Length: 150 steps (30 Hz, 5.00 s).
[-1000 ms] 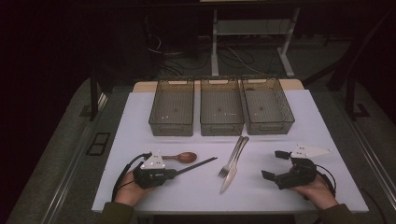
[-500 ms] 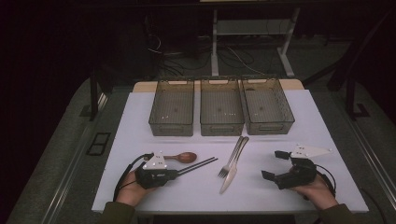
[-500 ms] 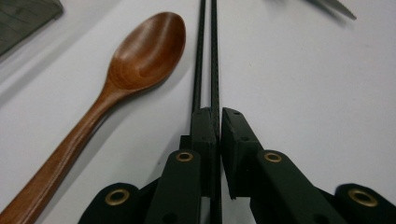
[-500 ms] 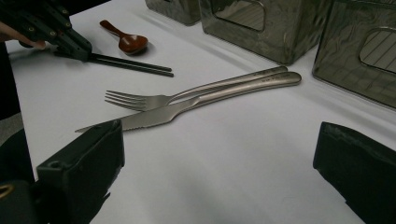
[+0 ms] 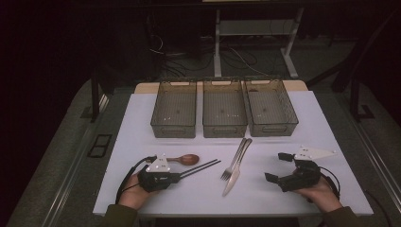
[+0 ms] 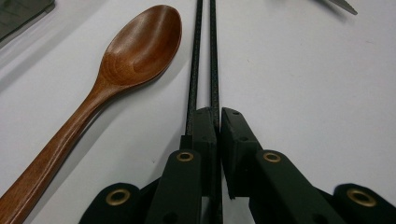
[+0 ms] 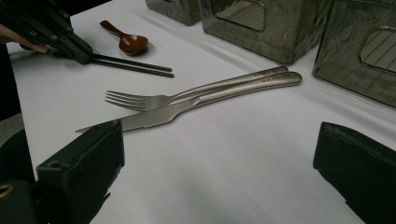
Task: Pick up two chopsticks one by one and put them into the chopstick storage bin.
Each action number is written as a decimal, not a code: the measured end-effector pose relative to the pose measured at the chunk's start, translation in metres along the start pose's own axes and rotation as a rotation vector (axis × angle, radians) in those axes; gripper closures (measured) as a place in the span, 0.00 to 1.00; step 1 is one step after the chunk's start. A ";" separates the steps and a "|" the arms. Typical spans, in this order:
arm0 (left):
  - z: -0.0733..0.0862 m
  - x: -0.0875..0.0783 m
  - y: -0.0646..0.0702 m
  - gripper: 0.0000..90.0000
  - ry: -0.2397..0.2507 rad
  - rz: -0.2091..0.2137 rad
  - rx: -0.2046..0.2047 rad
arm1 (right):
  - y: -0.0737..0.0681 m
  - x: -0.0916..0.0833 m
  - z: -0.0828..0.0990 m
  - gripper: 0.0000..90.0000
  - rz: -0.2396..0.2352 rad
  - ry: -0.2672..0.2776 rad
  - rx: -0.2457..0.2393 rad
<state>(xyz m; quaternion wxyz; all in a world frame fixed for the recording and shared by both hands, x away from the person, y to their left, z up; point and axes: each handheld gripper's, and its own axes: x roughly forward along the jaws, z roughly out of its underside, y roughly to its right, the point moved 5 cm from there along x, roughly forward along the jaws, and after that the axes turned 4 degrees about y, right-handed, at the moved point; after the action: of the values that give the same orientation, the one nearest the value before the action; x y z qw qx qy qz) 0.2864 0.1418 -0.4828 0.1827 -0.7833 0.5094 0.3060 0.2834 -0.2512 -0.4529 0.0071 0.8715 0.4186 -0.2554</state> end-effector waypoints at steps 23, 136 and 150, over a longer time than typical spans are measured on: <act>-0.010 -0.005 0.004 0.94 0.030 0.021 -0.046 | 0.002 0.010 0.012 0.02 0.033 -0.032 -0.023; -0.109 -0.013 -0.193 0.94 0.047 -0.357 -0.327 | 0.009 0.006 0.015 0.02 0.050 -0.042 -0.025; -0.105 0.008 -0.206 0.94 -0.029 -0.379 -0.385 | 0.009 0.004 0.015 0.02 0.050 -0.034 -0.022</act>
<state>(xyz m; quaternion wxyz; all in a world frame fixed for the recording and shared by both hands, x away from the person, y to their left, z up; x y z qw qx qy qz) 0.5070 0.1588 -0.4147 0.0917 -0.8805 0.2833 0.3688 0.2859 -0.2578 -0.4696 0.0303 0.8772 0.3991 -0.2653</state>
